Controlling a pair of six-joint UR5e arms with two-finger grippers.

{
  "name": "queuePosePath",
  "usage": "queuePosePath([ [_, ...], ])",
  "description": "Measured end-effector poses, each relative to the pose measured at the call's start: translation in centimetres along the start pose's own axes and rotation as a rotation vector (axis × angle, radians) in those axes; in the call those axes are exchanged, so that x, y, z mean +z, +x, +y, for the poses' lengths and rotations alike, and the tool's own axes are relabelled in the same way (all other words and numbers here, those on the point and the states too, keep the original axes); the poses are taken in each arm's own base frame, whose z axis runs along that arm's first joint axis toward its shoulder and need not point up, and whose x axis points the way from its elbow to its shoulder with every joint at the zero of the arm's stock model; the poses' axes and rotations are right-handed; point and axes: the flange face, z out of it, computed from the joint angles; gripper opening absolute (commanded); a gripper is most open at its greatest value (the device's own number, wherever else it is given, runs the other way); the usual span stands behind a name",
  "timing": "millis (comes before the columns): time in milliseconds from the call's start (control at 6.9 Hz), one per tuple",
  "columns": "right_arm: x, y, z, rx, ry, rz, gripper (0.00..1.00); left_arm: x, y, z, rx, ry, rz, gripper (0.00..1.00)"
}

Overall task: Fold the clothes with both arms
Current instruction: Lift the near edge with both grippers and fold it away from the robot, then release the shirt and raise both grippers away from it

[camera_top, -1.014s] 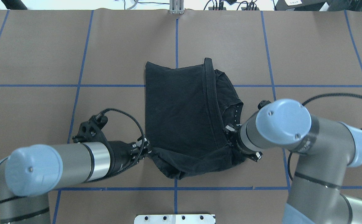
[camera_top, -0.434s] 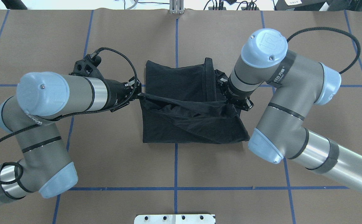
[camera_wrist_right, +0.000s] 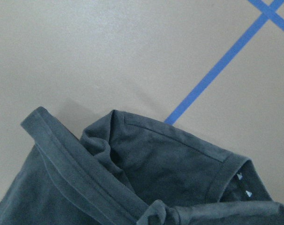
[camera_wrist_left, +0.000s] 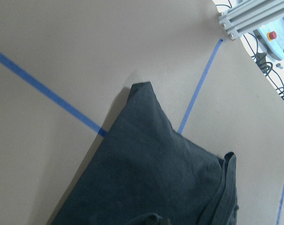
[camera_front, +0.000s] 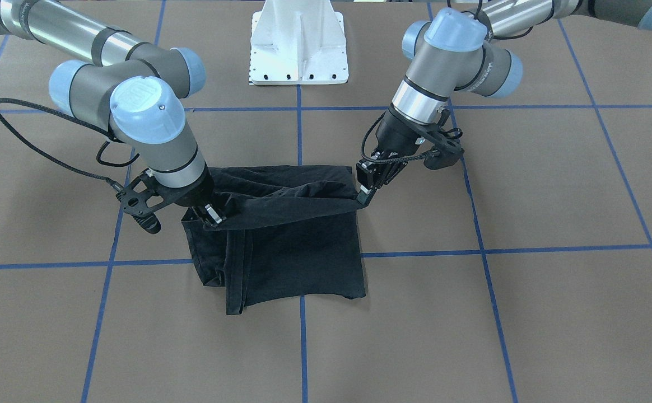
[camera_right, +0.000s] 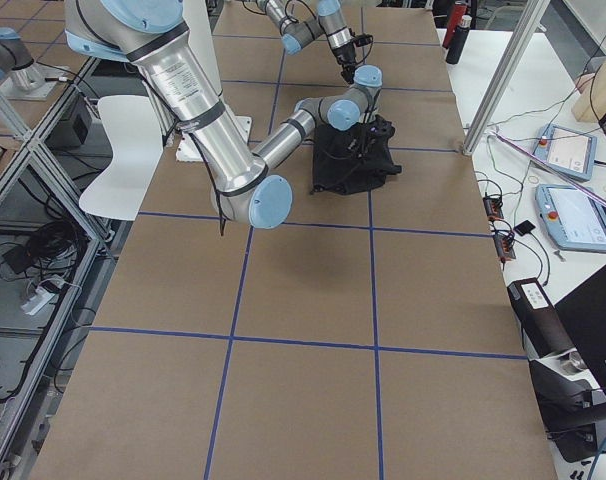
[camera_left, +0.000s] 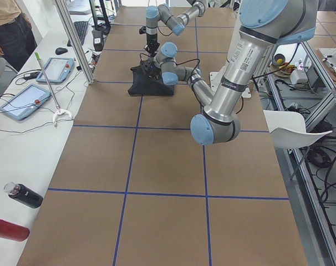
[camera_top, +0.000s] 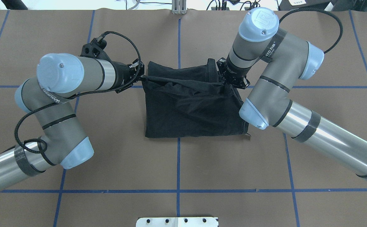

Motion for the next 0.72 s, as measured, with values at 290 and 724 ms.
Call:
queuePosePath([
  [290, 1.4, -2.5, -1.7, -0.036, 0.009, 0.009, 0.00, 2.2, 0.8, -2.6, 0.007, 0.035, -0.010, 0.00],
  [724, 5.7, -6.5, -5.2, -0.096, 0.022, -0.011, 1.00, 8.9, -0.1, -7.9, 0.037, 0.088, -0.016, 1.00],
])
